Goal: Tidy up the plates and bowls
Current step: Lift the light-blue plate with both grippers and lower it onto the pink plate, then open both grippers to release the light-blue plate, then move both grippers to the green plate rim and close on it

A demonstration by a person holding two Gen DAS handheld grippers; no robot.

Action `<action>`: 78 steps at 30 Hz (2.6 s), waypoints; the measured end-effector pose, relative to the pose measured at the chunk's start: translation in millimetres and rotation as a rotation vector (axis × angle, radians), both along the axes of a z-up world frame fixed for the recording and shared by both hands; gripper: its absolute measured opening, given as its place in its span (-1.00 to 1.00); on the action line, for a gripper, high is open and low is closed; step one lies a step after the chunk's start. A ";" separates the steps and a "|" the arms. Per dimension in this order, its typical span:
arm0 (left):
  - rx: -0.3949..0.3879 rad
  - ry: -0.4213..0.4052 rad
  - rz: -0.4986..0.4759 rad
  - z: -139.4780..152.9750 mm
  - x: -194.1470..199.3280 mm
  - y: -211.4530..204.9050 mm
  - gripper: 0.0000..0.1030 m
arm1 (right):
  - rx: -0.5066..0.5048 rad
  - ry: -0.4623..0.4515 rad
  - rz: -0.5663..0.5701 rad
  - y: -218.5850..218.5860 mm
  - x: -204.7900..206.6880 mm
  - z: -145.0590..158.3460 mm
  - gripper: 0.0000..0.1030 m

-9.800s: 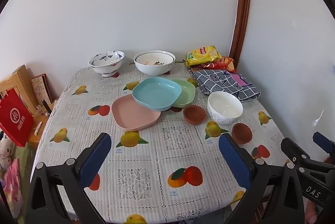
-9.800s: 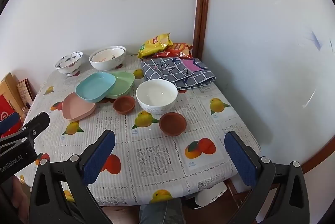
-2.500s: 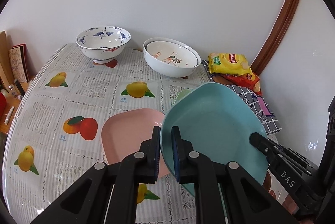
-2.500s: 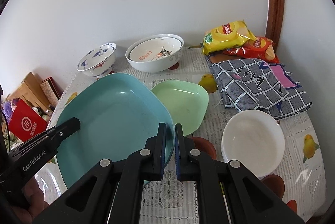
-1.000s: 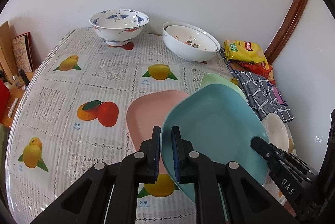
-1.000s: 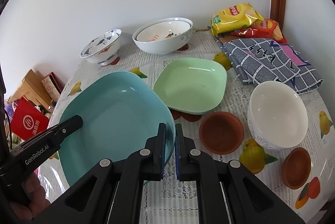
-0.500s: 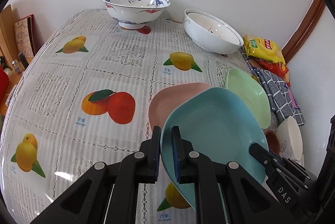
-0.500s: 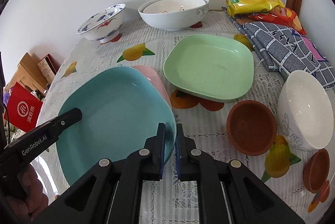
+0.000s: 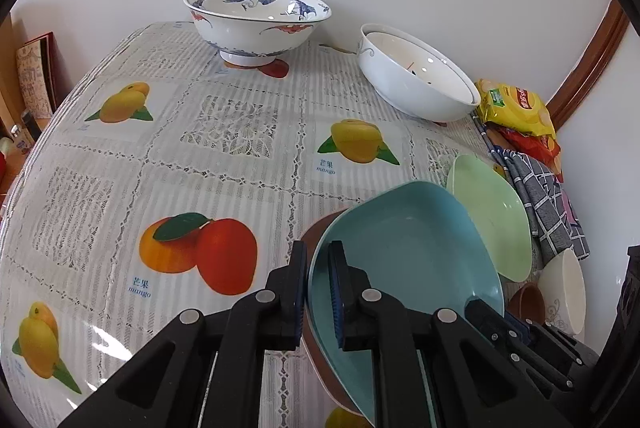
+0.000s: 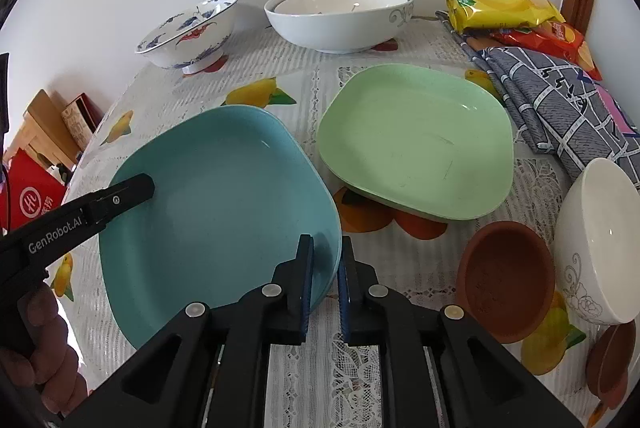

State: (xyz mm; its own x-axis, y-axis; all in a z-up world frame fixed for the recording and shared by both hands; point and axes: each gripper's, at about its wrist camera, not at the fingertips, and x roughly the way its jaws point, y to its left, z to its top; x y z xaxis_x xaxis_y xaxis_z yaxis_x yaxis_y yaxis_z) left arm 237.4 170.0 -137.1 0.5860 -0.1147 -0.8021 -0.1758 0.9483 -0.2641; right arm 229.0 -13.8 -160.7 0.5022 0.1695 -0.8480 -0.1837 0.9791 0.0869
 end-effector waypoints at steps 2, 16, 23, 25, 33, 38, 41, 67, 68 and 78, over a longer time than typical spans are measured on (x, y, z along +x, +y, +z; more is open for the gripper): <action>-0.003 -0.003 -0.001 -2.3 3.5 0.5 -0.78 | -0.005 0.002 0.006 1.0 1.5 -2.4 -0.76; 0.071 0.019 -0.003 -3.0 5.8 -1.9 -0.76 | -0.058 0.012 0.047 7.3 -1.1 -12.6 -0.59; 0.117 0.025 0.008 7.9 -6.6 -4.1 -0.67 | -0.032 -0.007 0.022 -8.5 -10.2 -1.4 -0.46; 0.117 0.016 0.010 13.9 -10.5 -6.0 -0.55 | -0.027 -0.015 0.011 -13.9 -12.3 4.0 -0.42; 0.128 -0.034 -0.006 40.2 -20.2 -28.4 -0.19 | -0.030 -0.058 -0.029 -43.0 -22.9 29.6 -0.23; 0.123 -0.049 -0.034 50.0 -20.7 -51.4 -0.18 | -0.043 -0.071 -0.099 -74.8 -22.5 42.8 -0.16; 0.102 -0.048 -0.058 51.9 -17.1 -65.7 -0.18 | -0.073 -0.094 -0.124 -91.9 -19.2 51.5 -0.16; 0.083 0.037 -0.124 15.6 66.0 -112.3 -0.19 | -0.034 -0.049 -0.093 -110.3 76.8 31.6 -0.13; 0.083 0.039 -0.127 13.7 69.0 -113.2 -0.18 | -0.037 -0.042 -0.092 -109.1 79.9 28.4 -0.14; 0.077 0.066 -0.156 -4.5 93.4 -121.6 -0.19 | -0.085 -0.005 -0.103 -108.4 104.2 5.7 -0.24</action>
